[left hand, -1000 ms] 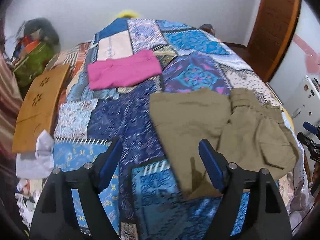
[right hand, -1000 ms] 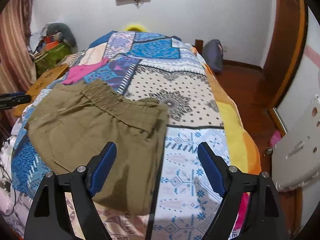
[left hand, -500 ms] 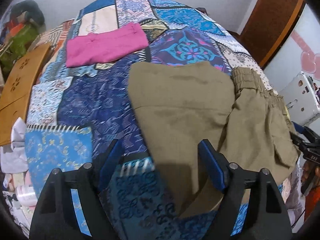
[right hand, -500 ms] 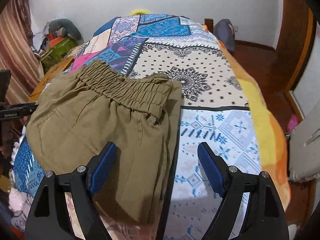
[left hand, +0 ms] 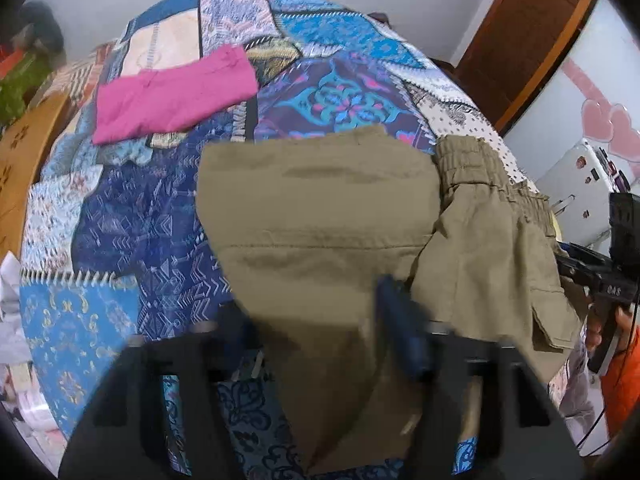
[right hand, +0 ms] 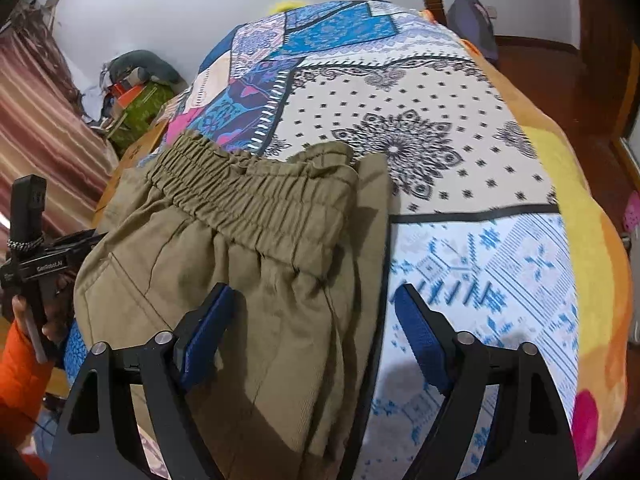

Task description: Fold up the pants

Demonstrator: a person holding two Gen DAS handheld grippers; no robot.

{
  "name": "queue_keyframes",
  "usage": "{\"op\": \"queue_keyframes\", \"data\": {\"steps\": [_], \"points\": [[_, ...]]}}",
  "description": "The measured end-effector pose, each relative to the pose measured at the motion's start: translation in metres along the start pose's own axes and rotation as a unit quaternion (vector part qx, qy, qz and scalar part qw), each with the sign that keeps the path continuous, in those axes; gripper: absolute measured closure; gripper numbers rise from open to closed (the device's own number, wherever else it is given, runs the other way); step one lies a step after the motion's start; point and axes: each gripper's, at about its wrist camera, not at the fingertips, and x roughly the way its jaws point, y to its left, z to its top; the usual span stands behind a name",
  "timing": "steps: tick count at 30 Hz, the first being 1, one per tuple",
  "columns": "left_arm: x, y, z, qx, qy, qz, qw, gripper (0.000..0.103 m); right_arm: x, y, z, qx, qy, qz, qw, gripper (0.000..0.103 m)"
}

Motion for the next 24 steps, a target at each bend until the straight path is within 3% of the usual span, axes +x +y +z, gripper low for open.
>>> {"op": "queue_keyframes", "data": {"steps": [2, 5, 8, 13, 24], "points": [[-0.001, -0.005, 0.002, 0.009, 0.002, 0.006, 0.9999, 0.071, 0.0, -0.001, 0.002, 0.004, 0.001, 0.006, 1.0, 0.043], [-0.003, -0.013, 0.005, 0.026, 0.002, 0.025, 0.9993, 0.089, -0.003, 0.0, 0.005, -0.004, -0.002, -0.002, 1.0, 0.063], [-0.009, -0.019, 0.006, 0.04, -0.007, 0.042, 0.9983, 0.095, -0.009, 0.004, 0.009, -0.021, -0.008, -0.015, 1.0, 0.075], [-0.033, -0.032, 0.01, 0.068, -0.042, 0.054, 0.9954, 0.097, -0.026, 0.019, 0.016, -0.055, -0.047, -0.041, 0.997, 0.088], [-0.085, -0.055, 0.027, 0.115, -0.106, 0.075, 0.9848, 0.098, -0.056, 0.051, 0.046, -0.101, -0.096, -0.056, 0.989, 0.092]]}}
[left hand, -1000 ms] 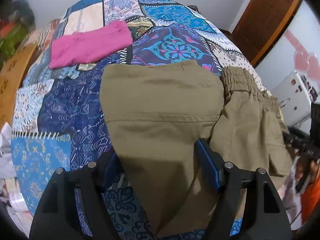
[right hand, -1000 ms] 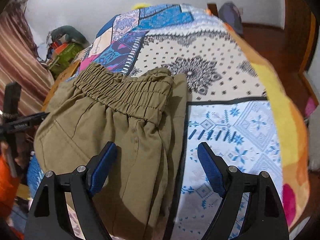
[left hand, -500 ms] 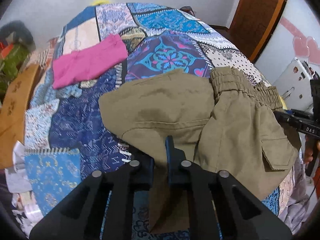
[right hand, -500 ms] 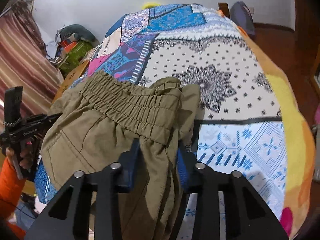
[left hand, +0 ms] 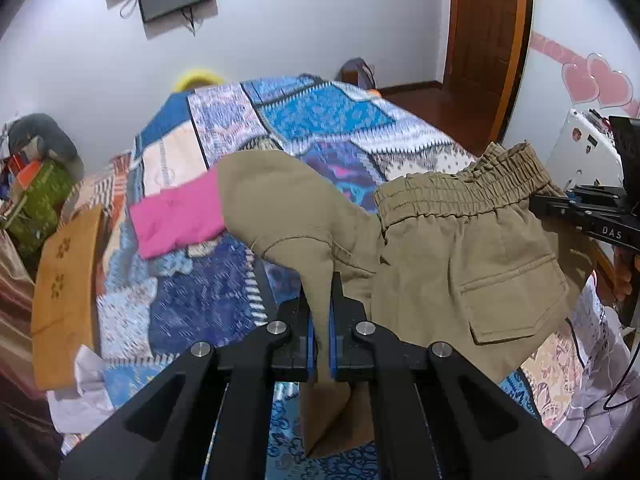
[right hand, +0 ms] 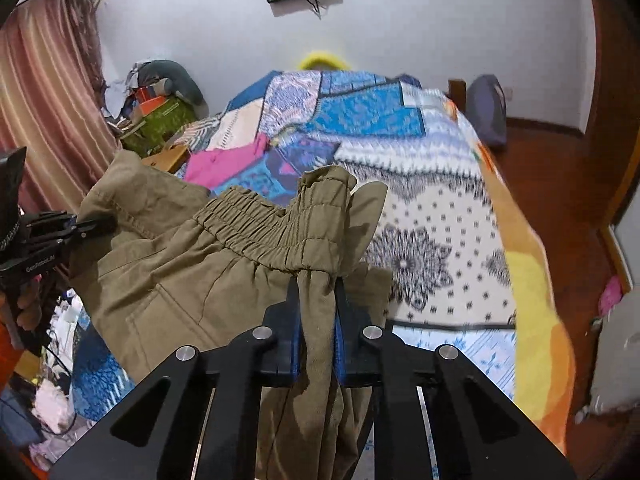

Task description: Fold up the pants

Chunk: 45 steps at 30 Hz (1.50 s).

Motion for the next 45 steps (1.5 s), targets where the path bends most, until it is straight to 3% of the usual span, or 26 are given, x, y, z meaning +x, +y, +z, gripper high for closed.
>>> {"op": "queue_keyframes", "data": {"steps": [13, 25, 36, 45], "points": [[-0.041, 0.039, 0.045, -0.011, -0.077, 0.044, 0.996, 0.098, -0.003, 0.032, 0.072, -0.055, -0.057, -0.005, 0.997, 0.092], [-0.03, 0.111, 0.08, -0.041, -0.107, 0.101, 0.9883, 0.098, 0.048, 0.077, 0.142, -0.119, -0.081, 0.0, 0.99, 0.092], [0.027, 0.188, 0.102, -0.066, -0.099, 0.151, 0.9814, 0.098, 0.125, 0.112, 0.195, -0.159, -0.089, -0.005, 0.983, 0.092], [0.125, 0.253, 0.103, -0.093, -0.04, 0.184, 0.9776, 0.098, 0.218, 0.135, 0.216, -0.186, -0.064, -0.024, 0.98, 0.092]]}}
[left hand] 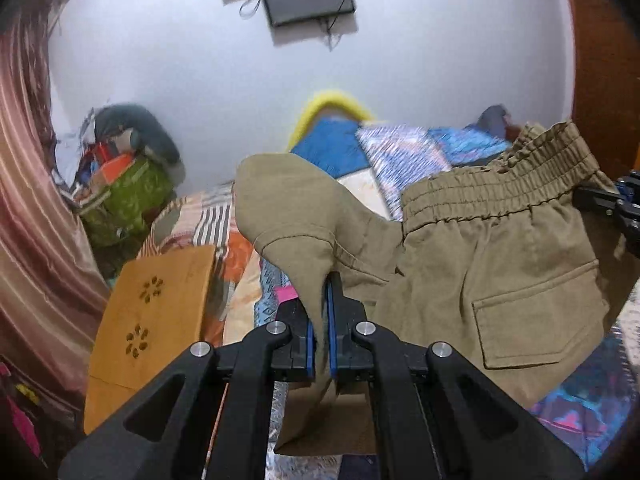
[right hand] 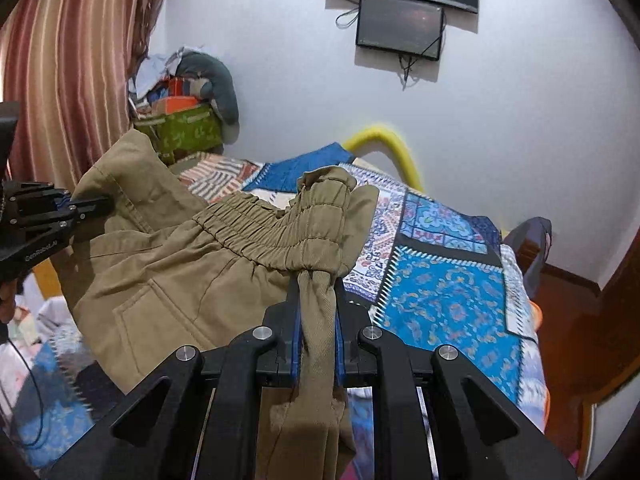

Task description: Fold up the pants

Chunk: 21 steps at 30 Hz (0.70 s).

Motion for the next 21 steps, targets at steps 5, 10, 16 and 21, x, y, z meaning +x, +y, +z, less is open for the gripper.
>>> {"op": "queue_keyframes", "data": {"steps": [5, 10, 16, 21], "points": [[0.07, 0.008, -0.021, -0.004, 0.045, 0.008, 0.999, 0.097, 0.056, 0.01, -0.011, -0.012, 0.038, 0.006, 0.999, 0.092], [0.136, 0.009, -0.064, 0.02, 0.129, 0.031, 0.991, 0.093, 0.114, 0.011, -0.033, -0.005, 0.128, 0.031, 0.991, 0.092], [0.159, 0.013, -0.099, 0.023, 0.18, 0.031, 0.9829, 0.079, 0.126, 0.008, -0.04, 0.007, 0.175, 0.035, 0.984, 0.086], [0.145, 0.03, -0.1, 0.003, 0.171, 0.05, 0.9841, 0.077, 0.116, 0.007, -0.047, -0.008, 0.184, -0.004, 0.983, 0.06]]}}
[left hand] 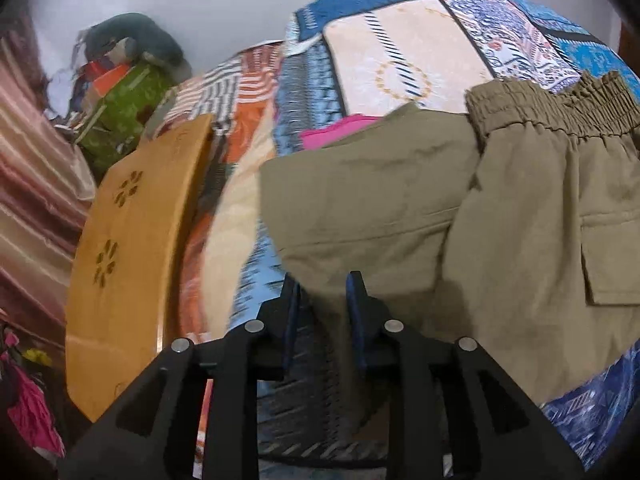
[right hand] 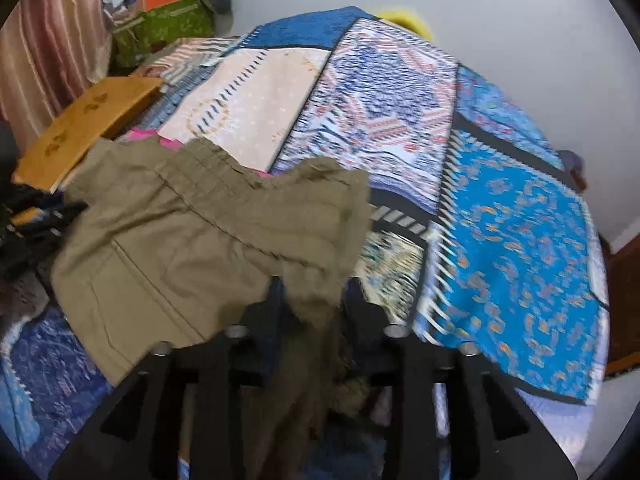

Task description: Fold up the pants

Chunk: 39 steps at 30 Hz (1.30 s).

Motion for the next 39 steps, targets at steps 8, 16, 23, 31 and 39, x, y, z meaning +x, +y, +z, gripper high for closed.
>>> {"op": "queue_keyframes", "data": {"steps": [8, 16, 23, 31, 39], "points": [[-0.043, 0.023, -0.021, -0.009, 0.006, -0.018, 0.9998, 0.077, -0.052, -0.01, -0.016, 0.009, -0.026, -0.008, 1.0, 0.056], [-0.187, 0.035, -0.028, -0.039, -0.098, -0.069, 0.992, 0.077, -0.177, 0.002, -0.029, 0.004, -0.135, -0.01, 0.991, 0.055], [-0.331, 0.028, -0.061, -0.035, -0.222, -0.103, 0.9689, 0.076, -0.29, 0.027, -0.056, 0.0, -0.236, 0.018, 0.972, 0.055], [-0.464, 0.017, -0.118, -0.036, -0.333, -0.131, 0.9329, 0.074, -0.397, 0.069, -0.105, -0.01, -0.359, 0.045, 0.932, 0.055], [-0.536, 0.015, -0.183, -0.063, -0.419, -0.122, 0.8975, 0.065, -0.449, 0.102, -0.163, 0.008, -0.444, 0.057, 0.894, 0.055]]}}
